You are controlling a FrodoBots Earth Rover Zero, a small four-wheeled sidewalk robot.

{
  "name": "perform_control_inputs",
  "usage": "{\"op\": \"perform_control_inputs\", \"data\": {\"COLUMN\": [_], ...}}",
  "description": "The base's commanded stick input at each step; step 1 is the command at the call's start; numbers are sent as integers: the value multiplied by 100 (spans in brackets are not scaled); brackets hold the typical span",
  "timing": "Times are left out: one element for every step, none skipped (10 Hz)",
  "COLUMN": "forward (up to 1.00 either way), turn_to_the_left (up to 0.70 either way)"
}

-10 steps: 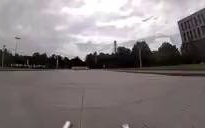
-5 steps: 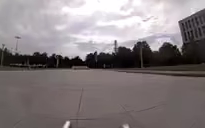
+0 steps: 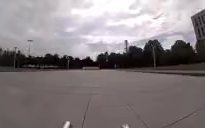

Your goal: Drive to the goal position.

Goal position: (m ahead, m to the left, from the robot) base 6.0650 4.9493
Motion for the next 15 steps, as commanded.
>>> {"op": "perform_control_inputs", "data": {"forward": [70,70,70,70,70,70,70,70,70,70,70,70,70,70,70], "turn_to_the_left": [0,0,0,0,0,0,0,0,3,11,35,29,8,2,3]}}
